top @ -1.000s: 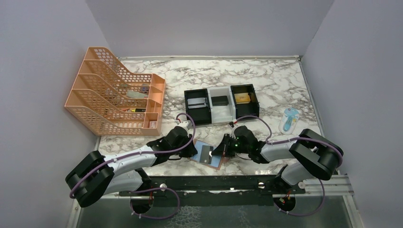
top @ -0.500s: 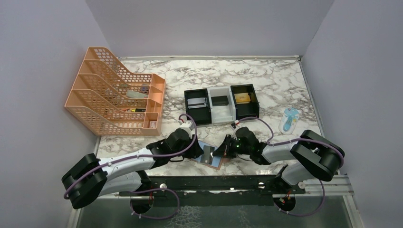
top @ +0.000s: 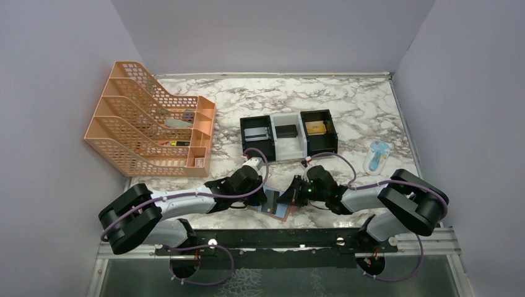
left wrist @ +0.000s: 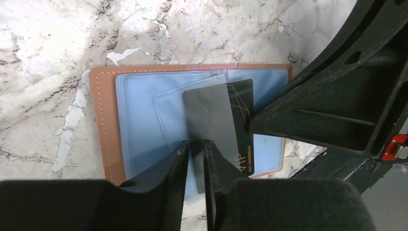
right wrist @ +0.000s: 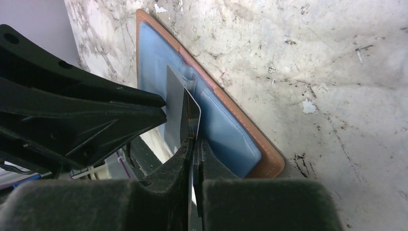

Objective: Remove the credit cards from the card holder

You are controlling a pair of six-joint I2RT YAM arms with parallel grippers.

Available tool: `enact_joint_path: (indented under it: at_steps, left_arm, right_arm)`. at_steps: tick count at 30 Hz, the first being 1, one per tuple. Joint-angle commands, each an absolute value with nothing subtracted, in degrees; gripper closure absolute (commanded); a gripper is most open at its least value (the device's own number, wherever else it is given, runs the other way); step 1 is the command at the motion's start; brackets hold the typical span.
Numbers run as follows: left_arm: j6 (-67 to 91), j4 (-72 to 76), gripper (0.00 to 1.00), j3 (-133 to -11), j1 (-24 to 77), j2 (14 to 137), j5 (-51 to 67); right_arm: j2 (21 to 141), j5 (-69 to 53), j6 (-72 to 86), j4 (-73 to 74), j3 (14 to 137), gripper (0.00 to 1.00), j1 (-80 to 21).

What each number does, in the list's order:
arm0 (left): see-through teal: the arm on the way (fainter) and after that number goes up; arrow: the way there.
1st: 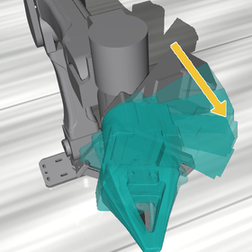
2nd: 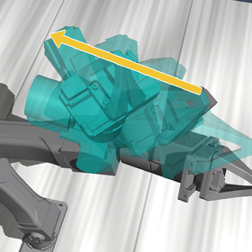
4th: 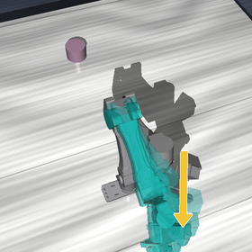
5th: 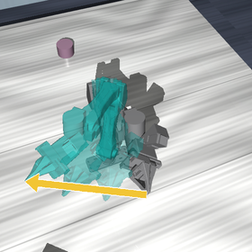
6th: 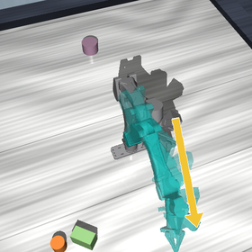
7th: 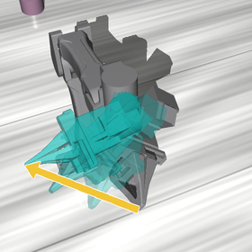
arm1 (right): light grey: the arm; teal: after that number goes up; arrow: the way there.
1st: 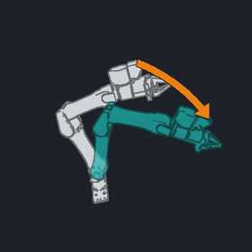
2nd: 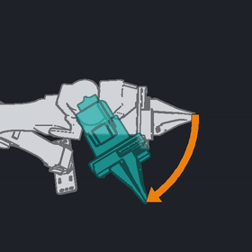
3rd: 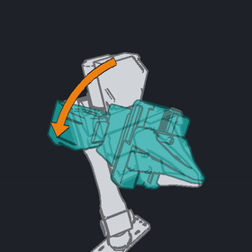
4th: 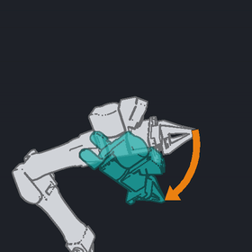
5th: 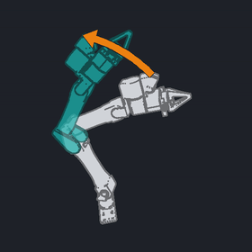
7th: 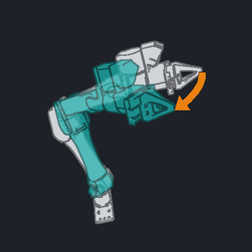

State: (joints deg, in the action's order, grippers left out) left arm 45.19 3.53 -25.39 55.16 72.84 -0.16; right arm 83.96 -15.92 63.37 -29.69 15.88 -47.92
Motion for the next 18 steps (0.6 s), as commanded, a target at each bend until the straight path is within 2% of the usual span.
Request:
enact_joint_path:
  at_steps: [1, 10, 18]
  left_arm:
    - [44.2, -0.1, 0.8, -26.0, 55.6, 73.9, -2.7]
    - [44.4, -0.4, 0.85, -25.6, 55.7, 73.7, -2.7]
    - [44.6, -1.0, 0.85, -25.4, 55.7, 72.9, -3.1]
  right_arm:
    - [83.9, -14.5, 62.6, -29.7, 14.9, 0.93, -47.6]
    - [86.7, -16.8, 64.0, -33.8, 14.2, 0.8, -47.4]
    - [87.6, -17.7, 64.0, -36.2, 13.6, 0.82, -47.2]
